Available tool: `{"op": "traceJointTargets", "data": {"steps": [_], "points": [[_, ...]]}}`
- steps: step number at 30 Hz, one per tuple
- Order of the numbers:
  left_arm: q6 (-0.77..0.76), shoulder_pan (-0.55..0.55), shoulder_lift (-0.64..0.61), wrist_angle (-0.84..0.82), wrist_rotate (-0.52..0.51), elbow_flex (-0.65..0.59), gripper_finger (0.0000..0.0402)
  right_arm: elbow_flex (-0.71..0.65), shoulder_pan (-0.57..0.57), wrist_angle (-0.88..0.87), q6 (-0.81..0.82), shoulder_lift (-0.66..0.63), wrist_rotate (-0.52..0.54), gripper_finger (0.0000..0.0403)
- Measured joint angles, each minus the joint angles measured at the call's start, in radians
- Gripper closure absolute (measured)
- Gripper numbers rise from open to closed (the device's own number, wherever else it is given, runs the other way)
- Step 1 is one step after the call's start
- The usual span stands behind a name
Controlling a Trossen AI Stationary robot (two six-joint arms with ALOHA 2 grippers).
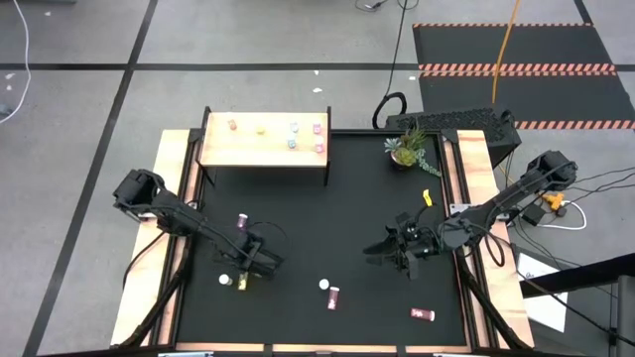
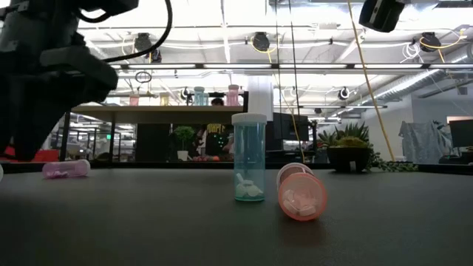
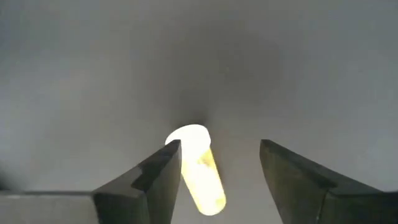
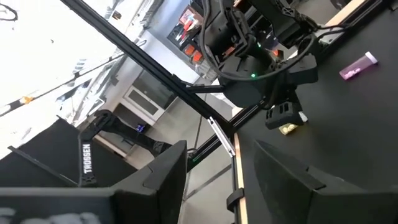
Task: Pick and place medicine bottles onto shelf by color
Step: Put the right yellow pill bottle on the shelf aligned with the other yellow pill bottle
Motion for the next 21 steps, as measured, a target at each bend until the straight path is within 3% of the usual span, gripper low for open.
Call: {"op": "traceJointTargets", "data": {"steps": [7,15,21], "points": [[-0.045,-0.008,0.001,0.069,0.061,-0.094,0.0179,0.0,0.02,0.0,0.021,0.0,-0.001,0.0227],[-0.005,0.009,0.0,0.148,0.049,-0.102,0.0181,0.0,0.016,0.002,0.023,0.0,0.041,0.0227],[0.022,0.007,0.0,0.151,0.048,-0.102,0.0222,0.0,-0.004,0.001,0.038,0.0,0.055,0.0227]]}}
